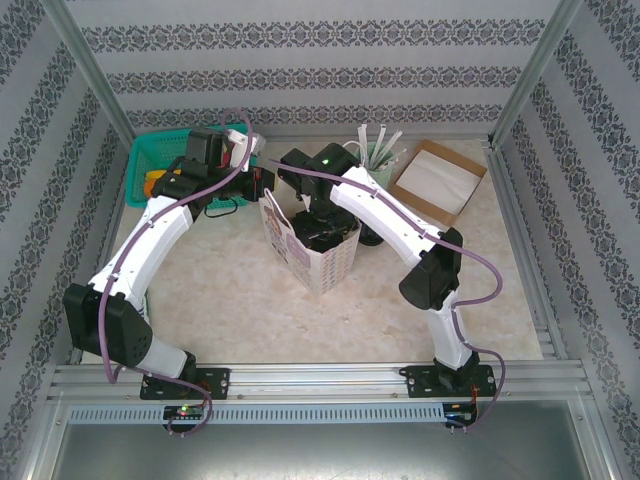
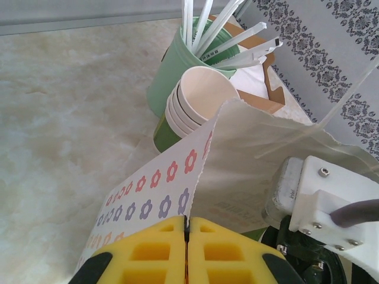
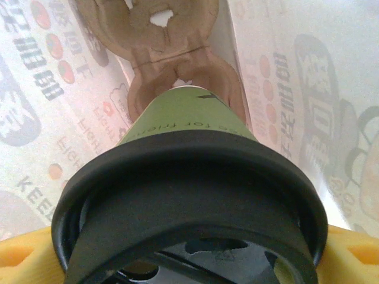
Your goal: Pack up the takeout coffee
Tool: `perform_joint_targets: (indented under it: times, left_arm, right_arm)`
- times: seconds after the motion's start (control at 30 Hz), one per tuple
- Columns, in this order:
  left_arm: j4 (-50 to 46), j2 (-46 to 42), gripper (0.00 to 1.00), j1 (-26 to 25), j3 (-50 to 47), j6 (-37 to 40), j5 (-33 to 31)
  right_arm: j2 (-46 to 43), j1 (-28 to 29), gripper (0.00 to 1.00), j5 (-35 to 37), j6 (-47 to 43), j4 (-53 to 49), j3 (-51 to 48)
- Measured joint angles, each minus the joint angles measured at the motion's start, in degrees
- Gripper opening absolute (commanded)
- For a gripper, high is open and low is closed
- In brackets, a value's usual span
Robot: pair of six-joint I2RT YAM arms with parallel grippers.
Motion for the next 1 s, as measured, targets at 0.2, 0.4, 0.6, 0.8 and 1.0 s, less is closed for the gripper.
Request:
perform_joint_targets:
  times: [0.2,0.4,0.6,0.8,1.0]
  left_arm:
    - [0.0,0.0,0.07,0.0,0.0,0.2,0.0]
    - [0.0,0.0,0.07,0.0,0.0,0.4,0.0]
    - [0.0,0.0,0.08,0.0,0.0,0.4,0.0]
    - [0.0,0.0,0.08,0.0,0.0,0.4,0.0]
    - [0.0,0.0,0.08,0.0,0.0,0.4,0.0]
  right_arm:
    - [0.0,0.0,0.61,0.0,0.0,0.0,-0.5]
    - [0.0,0.0,0.61,0.0,0.0,0.0,-0.6]
    - [0.0,0.0,0.61,0.0,-0.1,0.0,-0.7]
    - [0.0,0.0,0.61,0.0,-0.1,0.0,-1.1]
    - [0.3,0.0,0.61,0.2,-0.1,0.0,-2.3]
